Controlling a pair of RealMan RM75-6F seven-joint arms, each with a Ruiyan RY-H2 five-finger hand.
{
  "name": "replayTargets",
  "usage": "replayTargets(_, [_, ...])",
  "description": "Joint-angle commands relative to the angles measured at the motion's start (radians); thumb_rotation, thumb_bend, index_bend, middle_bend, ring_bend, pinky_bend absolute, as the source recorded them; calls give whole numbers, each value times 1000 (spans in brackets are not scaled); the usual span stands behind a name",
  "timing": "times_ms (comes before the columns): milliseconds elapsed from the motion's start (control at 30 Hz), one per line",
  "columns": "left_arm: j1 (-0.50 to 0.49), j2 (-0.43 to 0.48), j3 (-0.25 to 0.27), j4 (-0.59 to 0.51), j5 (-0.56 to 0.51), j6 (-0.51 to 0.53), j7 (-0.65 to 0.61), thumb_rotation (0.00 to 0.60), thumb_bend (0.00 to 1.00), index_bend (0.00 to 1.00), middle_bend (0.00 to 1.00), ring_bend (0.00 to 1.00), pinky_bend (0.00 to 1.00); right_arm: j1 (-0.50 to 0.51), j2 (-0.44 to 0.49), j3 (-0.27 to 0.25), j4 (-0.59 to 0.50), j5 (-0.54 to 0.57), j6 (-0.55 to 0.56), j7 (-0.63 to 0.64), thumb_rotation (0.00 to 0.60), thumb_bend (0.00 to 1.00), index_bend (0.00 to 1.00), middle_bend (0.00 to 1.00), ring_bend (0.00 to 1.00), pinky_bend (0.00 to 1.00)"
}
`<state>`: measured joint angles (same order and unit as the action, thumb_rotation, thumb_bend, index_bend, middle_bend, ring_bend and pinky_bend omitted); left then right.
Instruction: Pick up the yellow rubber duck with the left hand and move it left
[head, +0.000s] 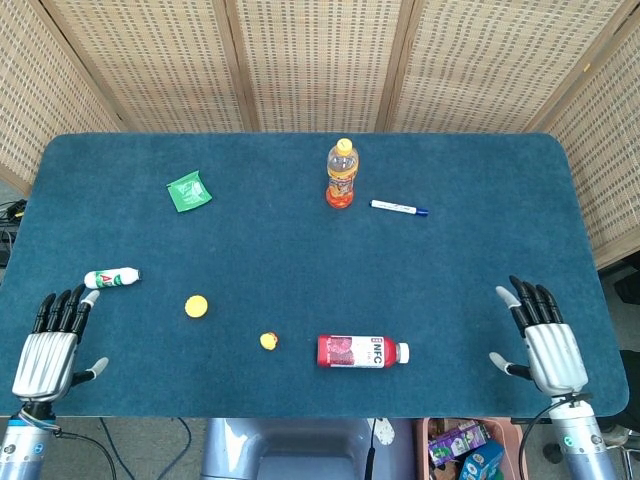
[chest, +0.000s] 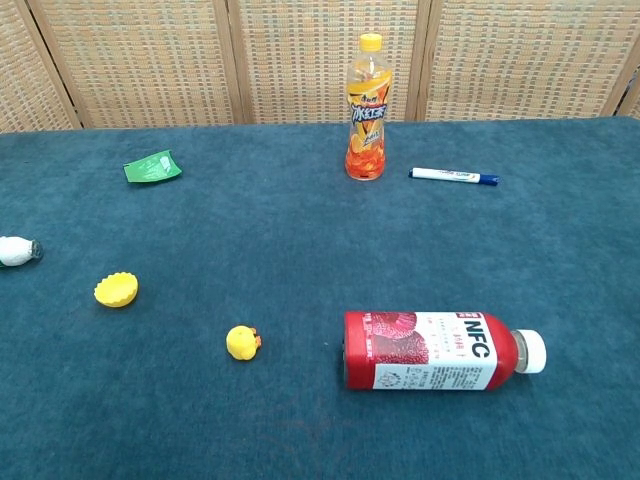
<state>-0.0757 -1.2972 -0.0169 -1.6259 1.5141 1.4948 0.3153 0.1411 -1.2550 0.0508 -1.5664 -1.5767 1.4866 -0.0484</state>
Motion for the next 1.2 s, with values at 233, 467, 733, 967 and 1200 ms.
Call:
replayTargets(233, [-83, 23, -28, -71, 2, -103, 50, 600, 143, 130, 0, 0, 0, 10, -12, 11, 19, 40, -36, -8, 600, 0, 0, 0, 0, 0])
replayTargets(467, [-199, 6, -62, -135, -18, -258, 110, 600, 142, 229, 0, 0, 0, 14, -18, 29, 34, 82, -54, -7, 600, 0, 0, 0, 0, 0])
replayTargets(733, [-327, -85, -103, -128, -89, -418, 185, 600, 141, 314, 0, 0, 0, 16, -20, 44, 59, 132, -81, 7, 600, 0, 0, 0, 0, 0])
replayTargets(967, [-422, -206, -130, -66, -178, -517, 270, 600, 149, 363, 0, 0, 0, 18, -23, 52, 85, 164, -103, 24, 600, 0, 0, 0, 0, 0])
replayTargets(1200, [-487, -274, -136, -32, -242, -563, 336, 600, 153, 412, 0, 0, 0, 17, -24, 58, 101, 180, -110, 39, 600, 0, 0, 0, 0, 0])
